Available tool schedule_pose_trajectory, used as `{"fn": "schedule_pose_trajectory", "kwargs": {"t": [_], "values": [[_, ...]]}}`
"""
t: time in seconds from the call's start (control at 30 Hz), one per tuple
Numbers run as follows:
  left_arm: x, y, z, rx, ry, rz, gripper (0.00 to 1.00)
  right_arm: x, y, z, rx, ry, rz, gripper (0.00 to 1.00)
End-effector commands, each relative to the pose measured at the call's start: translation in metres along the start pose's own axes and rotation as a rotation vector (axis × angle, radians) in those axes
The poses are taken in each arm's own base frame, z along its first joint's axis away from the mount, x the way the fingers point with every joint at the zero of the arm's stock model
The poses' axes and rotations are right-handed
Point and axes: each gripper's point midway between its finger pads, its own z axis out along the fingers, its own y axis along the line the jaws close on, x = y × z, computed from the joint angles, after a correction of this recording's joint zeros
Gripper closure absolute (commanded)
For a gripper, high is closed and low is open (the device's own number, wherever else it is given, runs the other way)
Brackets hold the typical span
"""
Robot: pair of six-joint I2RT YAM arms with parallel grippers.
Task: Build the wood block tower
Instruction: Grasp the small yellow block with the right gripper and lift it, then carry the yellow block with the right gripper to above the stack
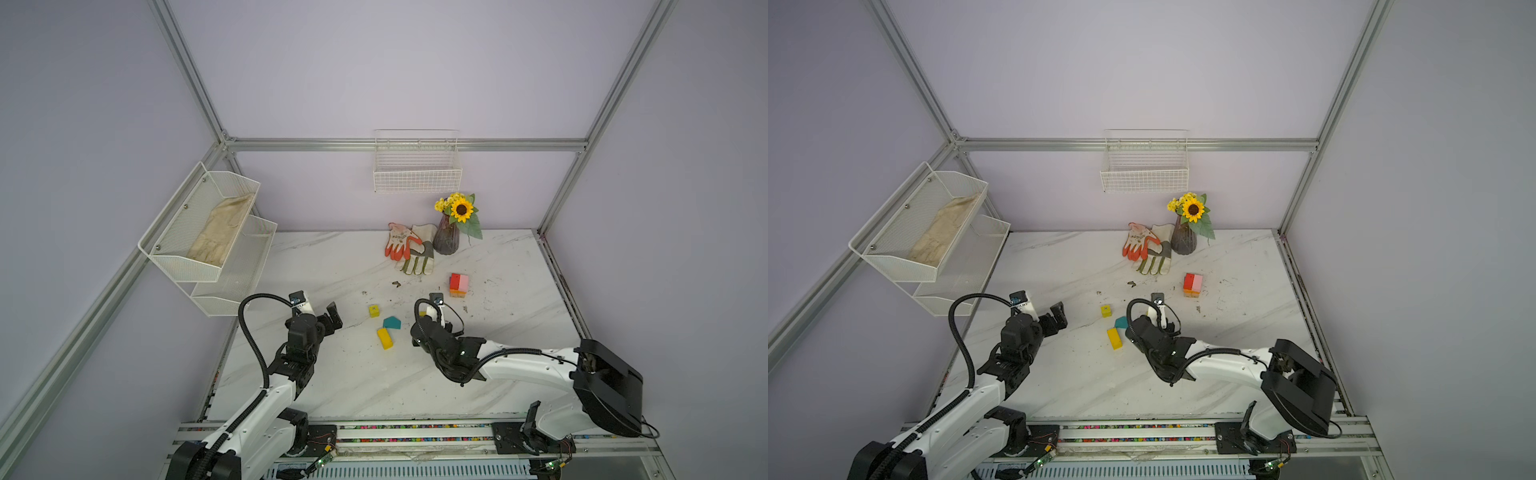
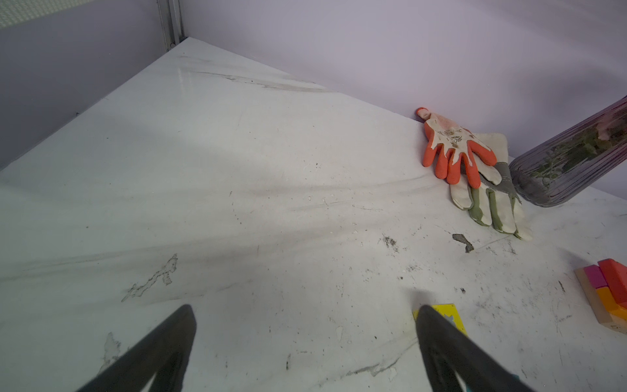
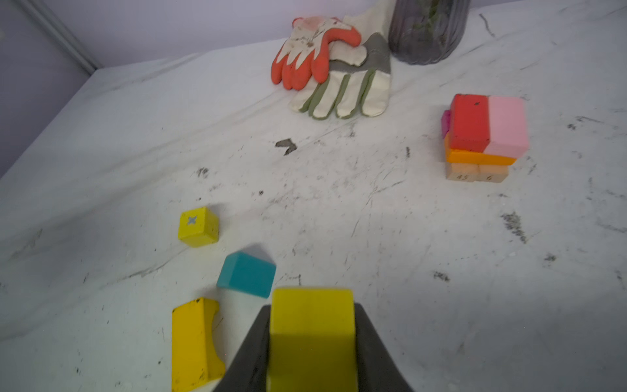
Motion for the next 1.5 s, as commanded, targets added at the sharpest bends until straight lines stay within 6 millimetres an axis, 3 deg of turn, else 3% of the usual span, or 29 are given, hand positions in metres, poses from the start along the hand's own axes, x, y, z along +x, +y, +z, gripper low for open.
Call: {"fn": "schedule_pose_trajectory", "kwargs": {"t": [0.0,0.1,0.23,0.47,0.8,1.47], "values": [[-0.005,-0.002,0.000,0.019,-0.033,0.004,0.00,-0.028,-0.040,0.006,0.088,-0.039,0.033,1.00],[-0.004,-0.003,0.001,0.027,-0.031,0.007,0.00,-0.059,-0.067,0.010,0.152,-0.091,0.062,1.00],[-0.004,-0.006,0.000,0.044,-0.030,0.010,0.00,-0.083,-0.095,0.028,0.184,-0.084,0.097,1.00],[-0.004,-0.013,0.000,0.080,-0.027,0.025,0.01,-0.085,-0.127,0.073,0.231,-0.006,0.093,1.00],[-0.004,-0.014,0.000,0.087,-0.027,0.028,0.00,-0.081,-0.144,0.115,0.227,0.067,0.097,1.00],[-0.003,-0.015,0.000,0.096,-0.025,0.031,0.00,-0.080,-0.163,0.130,0.355,0.071,0.089,1.00]]}}
